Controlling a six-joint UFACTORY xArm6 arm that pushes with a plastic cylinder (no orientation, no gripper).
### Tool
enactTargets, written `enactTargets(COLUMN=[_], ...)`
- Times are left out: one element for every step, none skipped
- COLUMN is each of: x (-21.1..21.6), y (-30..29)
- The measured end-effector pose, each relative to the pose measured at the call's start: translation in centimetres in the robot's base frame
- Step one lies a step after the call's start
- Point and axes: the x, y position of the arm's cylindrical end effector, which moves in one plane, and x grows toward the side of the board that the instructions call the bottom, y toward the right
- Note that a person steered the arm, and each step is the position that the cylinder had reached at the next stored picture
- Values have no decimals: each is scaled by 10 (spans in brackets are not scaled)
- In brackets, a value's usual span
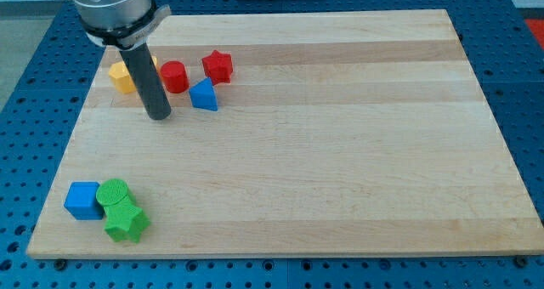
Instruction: Push the red circle above the red star
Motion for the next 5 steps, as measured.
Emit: enactTargets(x=[-31,-32,-62,-93,-101], y=[-1,-3,0,42,72])
